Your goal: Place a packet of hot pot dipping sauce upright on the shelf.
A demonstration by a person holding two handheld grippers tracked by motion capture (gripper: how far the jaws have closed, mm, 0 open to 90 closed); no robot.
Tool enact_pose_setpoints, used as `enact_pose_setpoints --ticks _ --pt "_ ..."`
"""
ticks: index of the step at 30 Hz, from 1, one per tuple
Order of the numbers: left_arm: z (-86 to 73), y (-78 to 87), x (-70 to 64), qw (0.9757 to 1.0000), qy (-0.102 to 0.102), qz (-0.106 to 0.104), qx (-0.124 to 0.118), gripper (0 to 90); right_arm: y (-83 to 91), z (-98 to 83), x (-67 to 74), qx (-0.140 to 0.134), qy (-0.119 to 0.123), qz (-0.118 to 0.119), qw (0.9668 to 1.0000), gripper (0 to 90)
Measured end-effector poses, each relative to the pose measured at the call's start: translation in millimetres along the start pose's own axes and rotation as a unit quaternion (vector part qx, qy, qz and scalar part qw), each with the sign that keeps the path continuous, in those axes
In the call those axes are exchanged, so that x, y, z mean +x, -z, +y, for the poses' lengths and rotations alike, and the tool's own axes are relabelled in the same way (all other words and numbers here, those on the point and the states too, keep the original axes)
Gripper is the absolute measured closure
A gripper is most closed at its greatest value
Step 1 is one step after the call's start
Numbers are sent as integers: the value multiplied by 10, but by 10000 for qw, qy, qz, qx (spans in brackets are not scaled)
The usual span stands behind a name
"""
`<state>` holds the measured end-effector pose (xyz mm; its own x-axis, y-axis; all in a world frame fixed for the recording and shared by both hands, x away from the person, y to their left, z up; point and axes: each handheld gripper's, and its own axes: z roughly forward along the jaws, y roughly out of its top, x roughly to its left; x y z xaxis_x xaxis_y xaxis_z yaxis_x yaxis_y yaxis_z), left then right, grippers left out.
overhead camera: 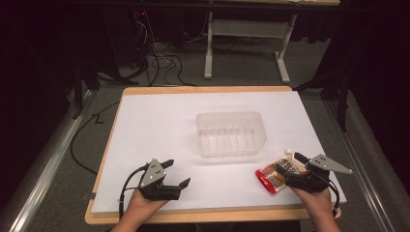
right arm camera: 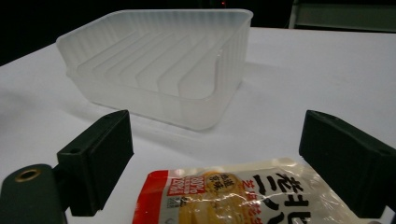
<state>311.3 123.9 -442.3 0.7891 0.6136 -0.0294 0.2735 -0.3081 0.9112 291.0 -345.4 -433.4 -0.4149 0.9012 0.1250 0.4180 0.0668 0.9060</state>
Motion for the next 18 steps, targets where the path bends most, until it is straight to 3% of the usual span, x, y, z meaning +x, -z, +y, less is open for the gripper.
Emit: enact_pose_setpoints --ticks 13,18 --pt "-4 -5 -6 10000 -54 -20 31 168 52 -71 -302 109 -328 -325 9989 248" --pt "-6 -12 -7 9999 -84 -35 59 170 137 -64 -393 -79 -460 -504 9976 316"
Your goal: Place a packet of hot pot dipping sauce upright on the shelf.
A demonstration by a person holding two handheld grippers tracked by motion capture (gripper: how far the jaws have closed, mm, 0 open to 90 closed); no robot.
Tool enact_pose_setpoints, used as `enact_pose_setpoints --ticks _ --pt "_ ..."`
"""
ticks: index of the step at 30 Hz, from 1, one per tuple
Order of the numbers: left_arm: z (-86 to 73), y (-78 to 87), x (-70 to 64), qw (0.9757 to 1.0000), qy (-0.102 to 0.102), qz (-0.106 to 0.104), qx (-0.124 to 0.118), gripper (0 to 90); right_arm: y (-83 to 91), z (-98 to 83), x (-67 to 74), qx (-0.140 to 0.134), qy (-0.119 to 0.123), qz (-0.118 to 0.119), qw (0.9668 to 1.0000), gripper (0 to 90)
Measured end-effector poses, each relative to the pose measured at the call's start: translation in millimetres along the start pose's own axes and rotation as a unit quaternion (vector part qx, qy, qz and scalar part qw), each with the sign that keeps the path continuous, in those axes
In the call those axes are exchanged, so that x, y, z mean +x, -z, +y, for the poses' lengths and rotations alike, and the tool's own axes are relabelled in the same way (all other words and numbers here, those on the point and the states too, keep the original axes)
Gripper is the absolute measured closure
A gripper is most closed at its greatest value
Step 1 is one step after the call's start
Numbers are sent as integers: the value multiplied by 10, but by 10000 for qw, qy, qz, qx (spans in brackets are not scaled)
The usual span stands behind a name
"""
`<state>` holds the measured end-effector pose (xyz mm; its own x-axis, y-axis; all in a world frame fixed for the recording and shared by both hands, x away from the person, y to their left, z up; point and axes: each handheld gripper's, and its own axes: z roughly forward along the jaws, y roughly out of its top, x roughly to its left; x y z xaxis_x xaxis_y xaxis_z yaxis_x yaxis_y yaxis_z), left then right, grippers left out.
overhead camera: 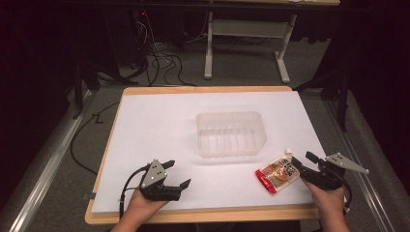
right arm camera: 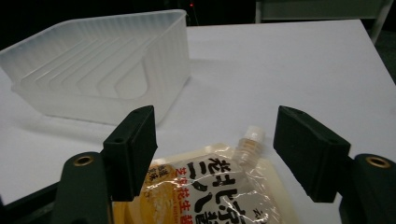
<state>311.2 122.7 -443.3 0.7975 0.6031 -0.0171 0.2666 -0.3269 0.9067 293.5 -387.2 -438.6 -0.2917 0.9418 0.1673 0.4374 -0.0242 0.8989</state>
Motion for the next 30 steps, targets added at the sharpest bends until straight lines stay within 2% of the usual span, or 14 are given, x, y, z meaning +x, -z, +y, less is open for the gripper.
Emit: enact_pose_setpoints --ticks 1,4,5,14,15,18,20,24,30 --pt "-1 -6 -5 10000 6 -18 8 171 5 -9 -52 46 -124 -39 9999 336" --pt "-1 -8 -8 10000 1 -22 16 172 1 -25 -113 99 -255 -68 9996 349" --pt "-1 -8 -8 10000 -2 -27 22 173 2 -40 -175 176 -375 -107 9991 362" --pt "-3 -14 -8 10000 -16 -25 34 174 -12 -113 -347 465 -769 -271 9956 402" --pt "-2 -12 -7 10000 -18 -29 38 174 -25 -129 -375 549 -869 -279 9943 409" --pt "-2 -8 -8 10000 -10 -35 30 175 -43 -149 -394 669 -961 -279 9927 413" --pt "-2 -8 -8 10000 -15 -38 35 175 -74 -172 -415 856 -1126 -217 9897 415" --pt "-3 -11 -9 10000 -23 -40 39 175 -91 -184 -430 920 -1183 -213 9885 429" --pt "-3 -12 -9 10000 -25 -47 41 175 -123 -215 -460 1144 -1423 -202 9830 466"
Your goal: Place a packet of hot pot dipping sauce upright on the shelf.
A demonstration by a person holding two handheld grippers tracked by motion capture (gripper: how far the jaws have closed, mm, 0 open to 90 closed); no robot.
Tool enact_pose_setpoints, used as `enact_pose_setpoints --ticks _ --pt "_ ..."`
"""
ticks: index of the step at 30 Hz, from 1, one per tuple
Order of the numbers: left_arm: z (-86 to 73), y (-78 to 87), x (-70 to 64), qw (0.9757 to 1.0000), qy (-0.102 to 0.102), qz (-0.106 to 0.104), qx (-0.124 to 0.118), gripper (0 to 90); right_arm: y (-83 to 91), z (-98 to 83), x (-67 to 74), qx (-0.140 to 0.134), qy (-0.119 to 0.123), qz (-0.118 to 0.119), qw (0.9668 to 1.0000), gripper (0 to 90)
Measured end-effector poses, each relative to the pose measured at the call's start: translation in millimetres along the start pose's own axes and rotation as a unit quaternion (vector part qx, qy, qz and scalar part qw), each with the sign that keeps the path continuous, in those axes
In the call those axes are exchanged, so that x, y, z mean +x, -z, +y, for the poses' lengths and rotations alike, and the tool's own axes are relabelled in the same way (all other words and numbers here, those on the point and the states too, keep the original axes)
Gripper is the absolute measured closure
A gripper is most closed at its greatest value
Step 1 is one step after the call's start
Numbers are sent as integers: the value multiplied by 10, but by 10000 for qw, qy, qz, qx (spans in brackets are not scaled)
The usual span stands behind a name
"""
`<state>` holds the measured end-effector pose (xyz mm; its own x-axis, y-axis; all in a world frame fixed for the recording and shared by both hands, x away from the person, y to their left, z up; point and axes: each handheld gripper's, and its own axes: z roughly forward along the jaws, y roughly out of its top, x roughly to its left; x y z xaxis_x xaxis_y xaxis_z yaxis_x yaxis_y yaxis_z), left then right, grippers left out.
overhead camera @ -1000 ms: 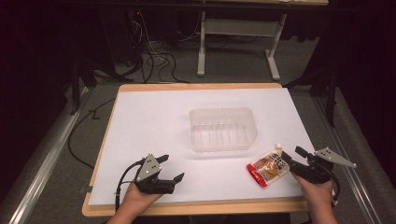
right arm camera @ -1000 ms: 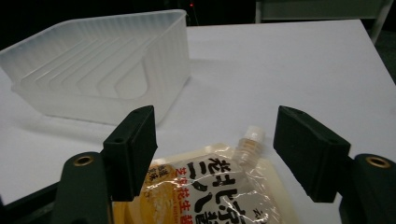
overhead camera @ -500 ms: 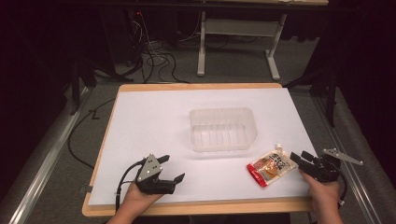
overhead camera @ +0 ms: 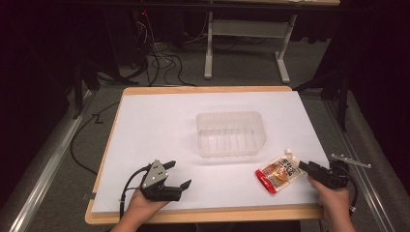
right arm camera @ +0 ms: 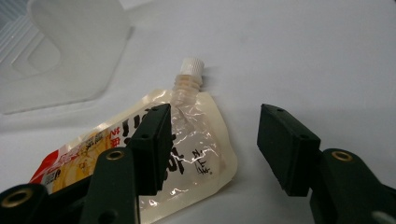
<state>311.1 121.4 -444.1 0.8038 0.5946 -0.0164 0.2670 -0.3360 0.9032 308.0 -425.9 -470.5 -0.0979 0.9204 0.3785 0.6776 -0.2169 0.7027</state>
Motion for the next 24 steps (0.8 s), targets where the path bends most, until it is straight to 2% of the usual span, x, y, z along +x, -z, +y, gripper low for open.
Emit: enact_pose_setpoints --ticks 2,3,7,12,16,17,20,22,24 --pt "0 1 0 10000 -9 -2 7 176 -9 -2 -9 32 -1 0 10000 469" --pt "0 0 -1 10000 -7 -2 2 176 -19 -8 -19 108 -96 23 9999 482" --pt "-1 -4 -2 10000 -6 -11 15 176 -39 -20 -31 203 -215 96 9995 505" --pt "-2 -8 -5 10000 -16 -12 31 176 -49 -24 -23 251 -219 157 9993 545" --pt "-2 -6 -6 10000 -14 -12 28 176 -65 -32 -12 298 -323 317 9985 559" --pt "-2 -6 -6 10000 -14 -13 28 177 -81 -38 -13 331 -388 539 9972 559" --pt "-2 -8 -5 10000 -16 -15 31 176 -86 -46 0 348 -387 589 9969 572" --pt "-3 -10 -6 10000 -15 -17 33 176 -77 -44 -25 258 -501 777 9954 621" --pt "-3 -11 -6 10000 -18 -25 43 176 -86 -49 -36 350 -518 670 9958 656"
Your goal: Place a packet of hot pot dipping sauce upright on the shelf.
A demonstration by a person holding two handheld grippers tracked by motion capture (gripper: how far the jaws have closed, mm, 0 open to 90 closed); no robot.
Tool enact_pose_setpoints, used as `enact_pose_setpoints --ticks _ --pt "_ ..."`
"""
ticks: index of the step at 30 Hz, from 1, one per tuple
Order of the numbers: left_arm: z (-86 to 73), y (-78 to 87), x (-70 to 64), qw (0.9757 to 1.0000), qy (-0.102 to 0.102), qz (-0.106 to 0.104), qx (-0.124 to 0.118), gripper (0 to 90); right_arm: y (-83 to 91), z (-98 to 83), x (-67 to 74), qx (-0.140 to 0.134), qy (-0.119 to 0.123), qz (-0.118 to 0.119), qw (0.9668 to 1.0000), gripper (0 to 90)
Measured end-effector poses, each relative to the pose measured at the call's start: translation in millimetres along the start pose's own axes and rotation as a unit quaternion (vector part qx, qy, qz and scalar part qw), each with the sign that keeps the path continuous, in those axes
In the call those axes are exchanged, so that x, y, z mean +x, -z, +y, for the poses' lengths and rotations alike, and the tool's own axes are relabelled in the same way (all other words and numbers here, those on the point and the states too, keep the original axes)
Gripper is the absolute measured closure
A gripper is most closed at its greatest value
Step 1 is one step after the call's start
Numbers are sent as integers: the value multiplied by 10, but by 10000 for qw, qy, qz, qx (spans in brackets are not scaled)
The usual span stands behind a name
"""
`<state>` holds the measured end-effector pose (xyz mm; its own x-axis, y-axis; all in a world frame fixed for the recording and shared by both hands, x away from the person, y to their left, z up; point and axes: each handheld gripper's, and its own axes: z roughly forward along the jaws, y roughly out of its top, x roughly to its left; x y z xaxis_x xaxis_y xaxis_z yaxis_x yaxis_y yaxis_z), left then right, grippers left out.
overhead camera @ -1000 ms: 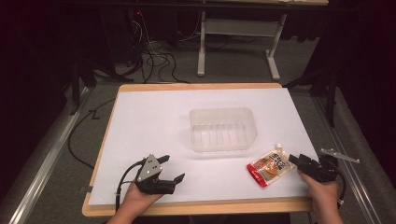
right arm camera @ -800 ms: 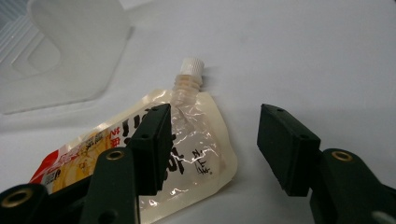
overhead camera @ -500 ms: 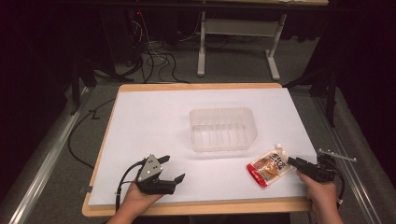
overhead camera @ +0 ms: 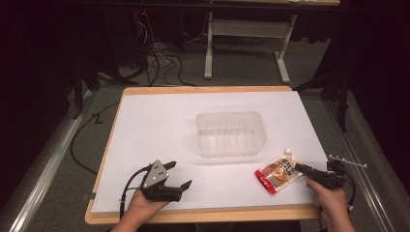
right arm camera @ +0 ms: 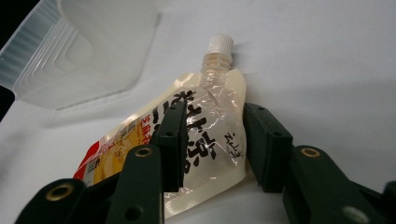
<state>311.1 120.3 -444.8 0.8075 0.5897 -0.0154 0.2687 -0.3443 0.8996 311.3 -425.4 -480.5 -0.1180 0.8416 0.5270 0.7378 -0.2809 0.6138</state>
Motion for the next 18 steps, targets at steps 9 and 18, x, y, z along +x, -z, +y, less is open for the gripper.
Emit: enact_pose_setpoints --ticks 9,18 --pt "-2 -7 -2 10000 -9 -7 14 177 -25 -10 48 171 256 -205 9993 815" --pt "0 0 0 10000 -2 -1 1 178 33 15 174 -85 724 -261 9970 900"
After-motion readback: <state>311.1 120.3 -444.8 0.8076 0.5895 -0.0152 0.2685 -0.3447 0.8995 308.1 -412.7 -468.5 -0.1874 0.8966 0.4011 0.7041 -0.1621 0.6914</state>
